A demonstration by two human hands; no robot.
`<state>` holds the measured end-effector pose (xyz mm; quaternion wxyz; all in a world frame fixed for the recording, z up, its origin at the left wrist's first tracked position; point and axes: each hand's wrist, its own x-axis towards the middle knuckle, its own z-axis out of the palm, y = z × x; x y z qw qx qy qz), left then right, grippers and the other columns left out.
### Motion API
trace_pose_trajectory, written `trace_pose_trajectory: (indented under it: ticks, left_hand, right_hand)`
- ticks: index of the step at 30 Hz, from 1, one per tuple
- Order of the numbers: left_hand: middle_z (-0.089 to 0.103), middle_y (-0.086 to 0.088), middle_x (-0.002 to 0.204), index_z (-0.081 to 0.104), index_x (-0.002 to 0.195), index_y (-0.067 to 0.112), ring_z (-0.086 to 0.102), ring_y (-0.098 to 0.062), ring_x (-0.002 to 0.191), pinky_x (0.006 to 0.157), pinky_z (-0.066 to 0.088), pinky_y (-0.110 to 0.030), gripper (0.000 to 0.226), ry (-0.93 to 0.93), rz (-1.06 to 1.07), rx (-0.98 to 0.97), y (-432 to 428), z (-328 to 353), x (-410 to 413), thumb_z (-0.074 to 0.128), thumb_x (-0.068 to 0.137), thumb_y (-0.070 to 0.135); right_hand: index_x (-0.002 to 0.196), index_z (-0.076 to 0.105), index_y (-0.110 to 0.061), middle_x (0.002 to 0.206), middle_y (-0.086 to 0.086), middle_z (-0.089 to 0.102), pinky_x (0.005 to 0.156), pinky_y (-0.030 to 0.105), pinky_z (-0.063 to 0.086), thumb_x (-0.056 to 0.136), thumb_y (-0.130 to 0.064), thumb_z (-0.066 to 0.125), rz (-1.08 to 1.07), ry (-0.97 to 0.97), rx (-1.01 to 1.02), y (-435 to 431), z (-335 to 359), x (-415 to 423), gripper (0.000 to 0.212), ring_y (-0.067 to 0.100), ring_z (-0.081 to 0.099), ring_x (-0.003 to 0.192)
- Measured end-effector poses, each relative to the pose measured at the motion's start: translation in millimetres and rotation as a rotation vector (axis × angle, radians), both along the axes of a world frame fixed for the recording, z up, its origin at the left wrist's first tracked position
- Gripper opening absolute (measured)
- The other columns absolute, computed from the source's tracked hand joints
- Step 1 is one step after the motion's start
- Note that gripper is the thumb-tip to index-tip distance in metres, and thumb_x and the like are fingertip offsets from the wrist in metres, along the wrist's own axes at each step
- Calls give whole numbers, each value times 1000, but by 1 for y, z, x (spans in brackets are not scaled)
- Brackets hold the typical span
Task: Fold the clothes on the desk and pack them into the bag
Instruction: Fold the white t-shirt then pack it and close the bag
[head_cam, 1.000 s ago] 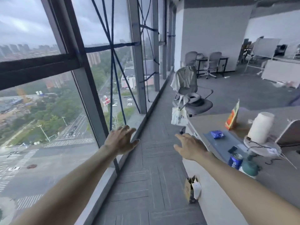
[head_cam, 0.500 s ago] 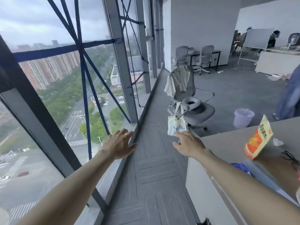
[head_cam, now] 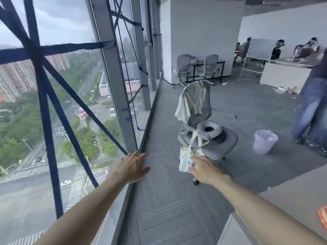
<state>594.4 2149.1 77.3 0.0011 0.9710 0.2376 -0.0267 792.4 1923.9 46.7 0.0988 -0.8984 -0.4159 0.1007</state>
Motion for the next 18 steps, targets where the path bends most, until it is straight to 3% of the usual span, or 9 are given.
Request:
trace_pose_trajectory:
  ticks: [4,10,18]
  left_hand:
    - [43,-2,148,34,151,30,48,-27,131,103,46,-46,70,-12,-61,-57,74,4,81,42,91,65]
    - [37,-1,154,29,154,30,41,-25,138,108,43,-47,67,18,-165,-67,141,-22,192,46,96,60]
    - [37,0,153,29,154,31,42,-23,137,106,43,-43,67,46,-220,3,261,-42,360,44,96,61]
  right_hand:
    - [139,43,-29,129,4,55,91,44,47,93,-46,44,-73,23,7,51,-1,55,49,30,52,117]
    - [123,50,-27,120,7,58,88,44,48,92,-43,45,-178,98,7,113,-26,151,35,32,54,112]
    - [147,38,-25,141,10,50,98,42,44,97,-43,41,-257,194,58,222,-60,324,53,31,48,128]
